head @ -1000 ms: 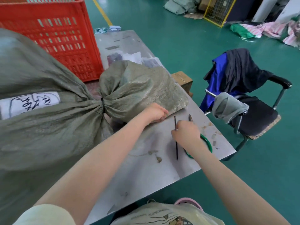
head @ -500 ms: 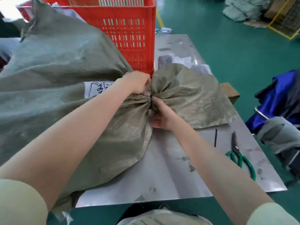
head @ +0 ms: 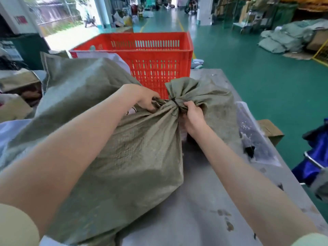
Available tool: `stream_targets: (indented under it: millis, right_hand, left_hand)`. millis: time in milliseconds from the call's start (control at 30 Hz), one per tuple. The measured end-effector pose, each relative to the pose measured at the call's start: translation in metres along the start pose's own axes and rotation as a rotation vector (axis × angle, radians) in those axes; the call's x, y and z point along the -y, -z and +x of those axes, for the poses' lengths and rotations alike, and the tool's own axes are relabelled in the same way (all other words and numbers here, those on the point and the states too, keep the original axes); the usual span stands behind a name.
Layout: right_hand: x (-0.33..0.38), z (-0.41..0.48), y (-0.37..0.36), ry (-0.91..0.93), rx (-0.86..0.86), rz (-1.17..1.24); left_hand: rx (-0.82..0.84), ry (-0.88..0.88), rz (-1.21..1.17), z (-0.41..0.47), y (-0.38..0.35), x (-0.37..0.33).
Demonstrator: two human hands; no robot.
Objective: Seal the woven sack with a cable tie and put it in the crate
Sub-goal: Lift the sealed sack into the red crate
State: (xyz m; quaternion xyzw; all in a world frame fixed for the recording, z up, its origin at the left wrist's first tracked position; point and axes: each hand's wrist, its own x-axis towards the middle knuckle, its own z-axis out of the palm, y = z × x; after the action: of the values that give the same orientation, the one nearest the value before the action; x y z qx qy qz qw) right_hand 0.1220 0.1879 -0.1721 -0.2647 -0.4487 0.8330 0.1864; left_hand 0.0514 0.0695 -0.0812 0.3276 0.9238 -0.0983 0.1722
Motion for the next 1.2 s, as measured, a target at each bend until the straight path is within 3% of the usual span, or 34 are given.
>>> stream_targets:
  millis: [133, 267, 467, 567, 667, 767, 833, 900, 933, 1000, 1100, 1133, 1200]
  right_hand:
    - [0.031, 0.002, -0.033, 0.066, 0.118, -0.071]
    - [0.066, 0.000, -0.068, 0.171, 0.208, -0.248]
    - [0.098, -0.014, -0.110, 0.271, 0.404, -0.438]
    - [0.112, -0.022, -0.122, 0.418, 0.477, -0.787]
    - [0.119, -0.027, -0.134, 0.517, 0.371, -1.332]
    - [0.124, -0.043, -0.137, 0.315, 0.295, -1.608]
    - [0.126, -0.051, -0.133, 0.131, 0.433, -1.628]
    - [0.119, -0.057, -0.123, 0.164, 0.514, -1.758]
    - [0.113, -0.058, -0.119, 0.259, 0.492, -1.814]
    - [0.099, -0.052, -0.115, 0.388, 0.414, -1.796]
    - [0.093, -0.040, -0.110, 0.504, 0.324, -1.652]
    - [0.095, -0.038, -0.108, 0.549, 0.292, -1.611]
    - [0.100, -0.039, -0.105, 0.601, 0.246, -1.552]
  left_hand:
    - [-0.106, 0.019, -0.051, -0.015, 0.026, 0.022]
    - [-0.315, -0.006, -0.067, -0.029, 0.045, 0.045]
    - [-0.517, 0.092, -0.237, -0.056, 0.054, 0.073]
    - [-0.576, 0.161, -0.334, -0.062, 0.045, 0.081]
    - [-0.652, 0.237, -0.444, -0.061, 0.038, 0.084]
    - [-0.735, 0.325, -0.467, -0.061, 0.033, 0.081]
    - [-0.813, 0.353, -0.470, -0.061, 0.029, 0.080]
    - [-0.878, 0.341, -0.440, -0.060, 0.026, 0.081]
    - [-0.856, 0.331, -0.399, -0.060, 0.026, 0.083]
    - [-0.656, 0.332, -0.376, -0.061, 0.024, 0.086]
    - [-0.326, 0.273, -0.680, -0.075, 0.023, 0.095]
    - [-0.301, 0.264, -0.721, -0.080, 0.021, 0.099]
    - [-0.420, 0.247, -0.663, -0.082, 0.017, 0.105]
